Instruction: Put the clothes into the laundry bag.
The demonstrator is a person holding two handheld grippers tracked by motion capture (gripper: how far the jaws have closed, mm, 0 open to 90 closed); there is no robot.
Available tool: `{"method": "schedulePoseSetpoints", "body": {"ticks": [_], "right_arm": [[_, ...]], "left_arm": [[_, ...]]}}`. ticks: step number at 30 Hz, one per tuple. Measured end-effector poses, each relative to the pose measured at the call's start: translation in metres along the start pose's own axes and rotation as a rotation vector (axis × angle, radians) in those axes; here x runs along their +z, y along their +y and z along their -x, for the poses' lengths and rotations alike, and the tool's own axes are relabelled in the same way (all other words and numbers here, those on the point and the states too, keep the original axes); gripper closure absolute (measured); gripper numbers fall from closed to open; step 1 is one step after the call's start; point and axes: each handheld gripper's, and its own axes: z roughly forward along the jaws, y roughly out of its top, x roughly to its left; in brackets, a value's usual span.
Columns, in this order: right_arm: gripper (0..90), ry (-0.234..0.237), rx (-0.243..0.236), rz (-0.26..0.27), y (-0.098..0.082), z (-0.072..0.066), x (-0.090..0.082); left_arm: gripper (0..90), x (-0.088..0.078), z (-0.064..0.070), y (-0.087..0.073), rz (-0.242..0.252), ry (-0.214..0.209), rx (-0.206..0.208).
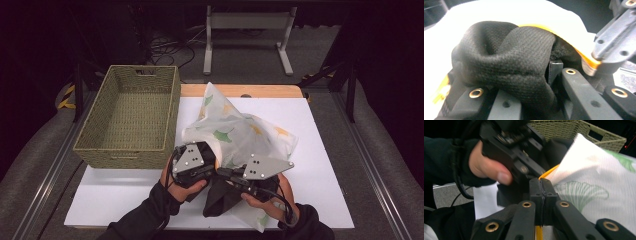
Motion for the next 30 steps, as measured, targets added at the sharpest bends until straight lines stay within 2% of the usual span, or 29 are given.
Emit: {"method": "schedulePoseSetpoints", "body": {"ticks": [1,2,3,5,6,7,8,9,11,13,14,15,16,18,20,21,23,24,25,26,27,28,30], "right_arm": [[89.6,0.000,0.000,-0.005,-0.001,0.000,0.000],[89.6,-0.003,0.005,-0.017,-0.003,0.000,0.000],[89.6,-0.004,0.017,-0.037,-0.009,0.002,0.003],[89.6,-0.001,0.044,-0.061,-0.020,0.004,0.005],[89.6,-0.004,0.053,-0.073,-0.025,0.006,0.006],[89.6,-0.004,0.053,-0.073,-0.025,0.006,0.006],[89.6,-0.007,0.061,-0.087,-0.030,0.007,0.007],[89.6,-0.007,0.061,-0.087,-0.030,0.007,0.007],[89.6,-0.029,0.086,-0.133,-0.046,0.016,0.008],[89.6,-0.042,0.092,-0.158,-0.054,0.019,0.010],[89.7,-0.055,0.086,-0.171,-0.056,0.020,0.011],[89.6,-0.072,0.080,-0.191,-0.060,0.022,0.013],[89.6,-0.071,0.089,-0.200,-0.064,0.024,0.014],[89.6,-0.092,0.083,-0.224,-0.070,0.027,0.016],[89.6,-0.086,0.110,-0.224,-0.074,0.031,0.016],[89.6,-0.090,0.107,-0.225,-0.074,0.031,0.016],[89.7,-0.098,0.104,-0.224,-0.075,0.032,0.015],[89.7,-0.098,0.105,-0.224,-0.075,0.031,0.014],[89.6,-0.100,0.105,-0.224,-0.075,0.031,0.014],[89.6,-0.100,0.106,-0.224,-0.075,0.031,0.014],[89.6,-0.100,0.107,-0.223,-0.075,0.031,0.014],[89.6,-0.101,0.107,-0.224,-0.075,0.031,0.014],[89.6,-0.099,0.102,-0.223,-0.074,0.030,0.015]], "left_arm": [[79.4,0.008,-0.003,-0.004,-0.010,0.000,-0.006],[79.5,0.021,-0.008,-0.011,-0.029,0.001,-0.034],[79.5,0.030,-0.011,-0.015,-0.046,0.011,-0.044],[79.4,0.042,-0.021,-0.022,-0.047,0.038,-0.089],[79.4,0.047,-0.027,-0.025,-0.046,0.055,-0.108],[79.2,0.047,-0.027,-0.025,-0.046,0.055,-0.108],[79.2,0.056,-0.038,-0.031,-0.036,0.115,-0.138],[79.1,0.056,-0.038,-0.031,-0.036,0.115,-0.138],[78.9,0.065,-0.050,-0.039,-0.028,0.149,-0.186],[78.3,0.069,-0.054,-0.043,-0.022,0.147,-0.225],[77.4,0.069,-0.057,-0.045,-0.028,0.153,-0.213],[75.5,0.068,-0.056,-0.044,-0.030,0.136,-0.222],[73.1,0.065,-0.055,-0.043,-0.046,0.124,-0.199],[63.9,0.059,-0.053,-0.041,-0.068,0.092,-0.185],[53.2,0.049,-0.051,-0.040,-0.101,0.046,-0.175],[46.2,0.043,-0.049,-0.040,-0.116,0.031,-0.165],[32.4,0.028,-0.044,-0.041,-0.125,0.029,-0.134],[28.4,0.019,-0.042,-0.041,-0.137,-0.003,-0.130],[23.2,0.014,-0.040,-0.041,-0.142,-0.007,-0.117],[20.8,0.006,-0.036,-0.042,-0.144,-0.001,-0.083],[19.4,0.001,-0.032,-0.043,-0.152,-0.007,-0.067],[16.7,-0.004,-0.027,-0.045,-0.164,-0.023,-0.069],[12.5,-0.008,-0.015,-0.049,-0.196,-0.048,-0.037]]}}
